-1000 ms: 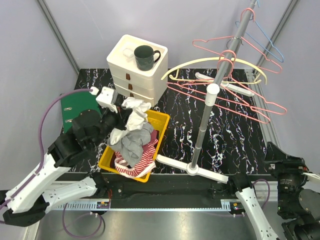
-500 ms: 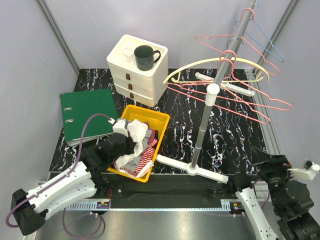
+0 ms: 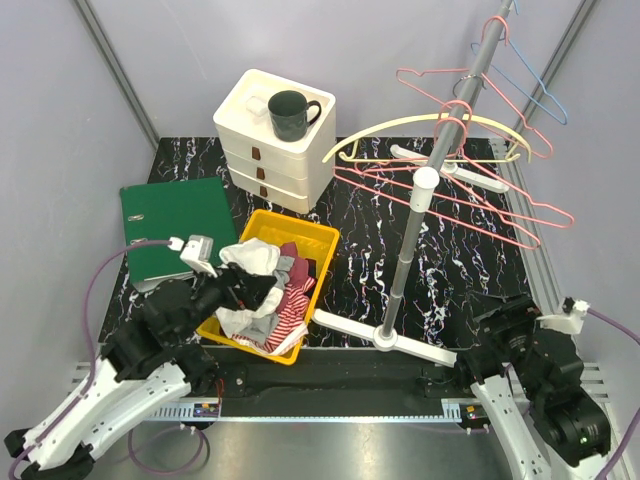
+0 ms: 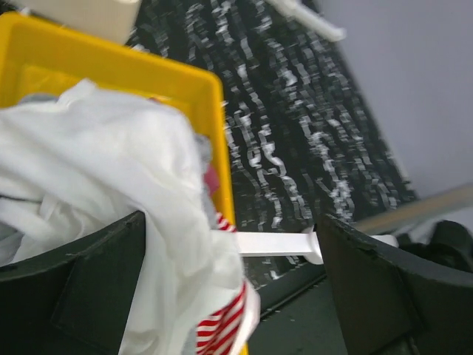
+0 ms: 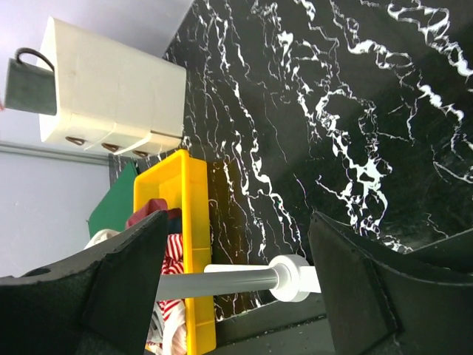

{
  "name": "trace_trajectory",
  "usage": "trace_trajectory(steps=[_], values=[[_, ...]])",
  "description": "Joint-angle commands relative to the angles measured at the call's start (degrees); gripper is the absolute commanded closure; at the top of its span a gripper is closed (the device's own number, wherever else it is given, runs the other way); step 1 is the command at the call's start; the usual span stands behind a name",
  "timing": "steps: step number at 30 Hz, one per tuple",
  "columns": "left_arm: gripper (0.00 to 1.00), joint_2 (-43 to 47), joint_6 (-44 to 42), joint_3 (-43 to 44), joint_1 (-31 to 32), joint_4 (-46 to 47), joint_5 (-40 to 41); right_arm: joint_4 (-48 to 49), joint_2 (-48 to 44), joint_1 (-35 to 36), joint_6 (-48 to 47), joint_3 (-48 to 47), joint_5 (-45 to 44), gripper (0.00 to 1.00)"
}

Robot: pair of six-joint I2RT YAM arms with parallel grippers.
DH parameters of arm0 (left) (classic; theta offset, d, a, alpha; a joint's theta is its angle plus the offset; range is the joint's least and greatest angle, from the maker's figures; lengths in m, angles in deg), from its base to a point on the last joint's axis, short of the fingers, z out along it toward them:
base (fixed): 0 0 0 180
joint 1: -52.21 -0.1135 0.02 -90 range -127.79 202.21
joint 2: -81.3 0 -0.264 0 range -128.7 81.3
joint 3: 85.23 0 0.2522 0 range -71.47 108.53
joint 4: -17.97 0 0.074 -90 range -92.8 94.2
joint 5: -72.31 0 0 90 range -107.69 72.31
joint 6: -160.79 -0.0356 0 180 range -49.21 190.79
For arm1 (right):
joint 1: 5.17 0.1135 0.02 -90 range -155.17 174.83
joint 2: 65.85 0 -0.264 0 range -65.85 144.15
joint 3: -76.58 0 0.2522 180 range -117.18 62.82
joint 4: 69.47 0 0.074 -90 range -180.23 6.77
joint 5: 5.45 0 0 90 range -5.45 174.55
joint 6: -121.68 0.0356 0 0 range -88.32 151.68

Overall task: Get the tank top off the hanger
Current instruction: Place the tank top in the bin, then reset both arms

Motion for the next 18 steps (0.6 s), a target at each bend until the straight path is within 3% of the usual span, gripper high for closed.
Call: trace_trajectory(steps=[1,7,13,18], values=[[0.01,2.5,-1.2,5.7,-0.1,1.3,-10.4,6.4,0.1,0.3,1.2,4.1,3.4,0.16],[0.01,3.9,0.5,4.9,-0.1,3.8,-13.3,14.2,0.3,0.3,2.7,11.6,7.5,0.12],[0.01,15.4,2.9,-2.8,-0.1,6.3,-11.4,18.2,0.8,0.3,3.5,17.4,13.1,0.02],[0.01,25.5,3.8,-7.3,-0.1,5.2,-9.9,22.2,0.1,0.3,3.5,20.8,17.9,0.0]])
